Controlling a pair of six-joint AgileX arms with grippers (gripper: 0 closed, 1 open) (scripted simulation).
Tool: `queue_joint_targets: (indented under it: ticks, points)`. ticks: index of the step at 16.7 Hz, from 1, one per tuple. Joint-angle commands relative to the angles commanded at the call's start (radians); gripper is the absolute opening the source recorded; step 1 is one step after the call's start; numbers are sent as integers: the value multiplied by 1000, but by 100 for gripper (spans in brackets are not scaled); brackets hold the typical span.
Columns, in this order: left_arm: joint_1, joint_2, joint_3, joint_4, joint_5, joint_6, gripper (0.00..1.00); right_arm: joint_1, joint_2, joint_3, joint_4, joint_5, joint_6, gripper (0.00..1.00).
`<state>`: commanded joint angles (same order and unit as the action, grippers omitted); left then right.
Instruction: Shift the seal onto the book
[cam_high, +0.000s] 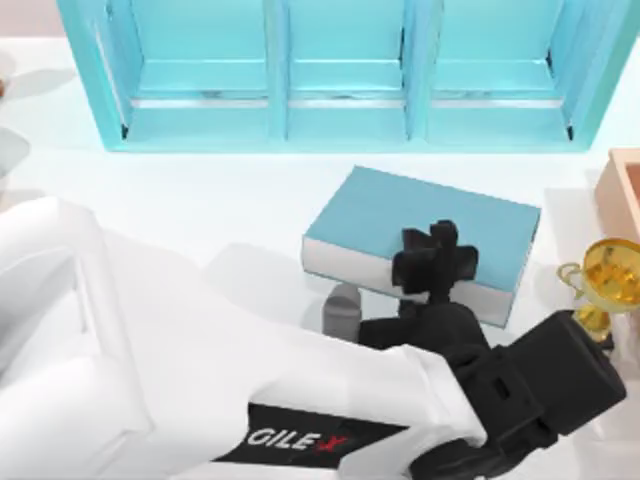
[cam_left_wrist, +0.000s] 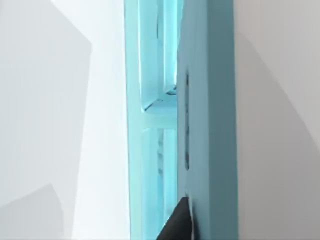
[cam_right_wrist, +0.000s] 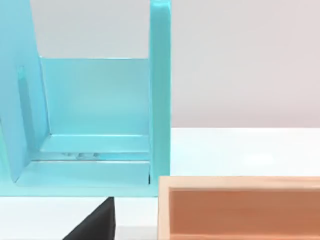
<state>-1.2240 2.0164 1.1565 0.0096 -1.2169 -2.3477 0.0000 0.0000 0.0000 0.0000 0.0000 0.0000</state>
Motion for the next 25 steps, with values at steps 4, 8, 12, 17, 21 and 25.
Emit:
queue_joint_targets:
  ticks: [4, 8, 12, 17, 21, 25]
  points:
    - [1, 40, -19, 56, 1, 0, 0, 0, 0, 0, 0, 0, 0, 100]
    - [0, 72, -35, 109, 1, 2, 0, 0, 0, 0, 0, 0, 0, 100]
    - [0, 72, -35, 109, 1, 2, 15, 0, 0, 0, 0, 0, 0, 100]
    - [0, 72, -35, 109, 1, 2, 53, 0, 0, 0, 0, 0, 0, 100]
    - [0, 72, -35, 109, 1, 2, 83, 0, 0, 0, 0, 0, 0, 100]
    - [0, 72, -35, 109, 1, 2, 100, 0, 0, 0, 0, 0, 0, 100]
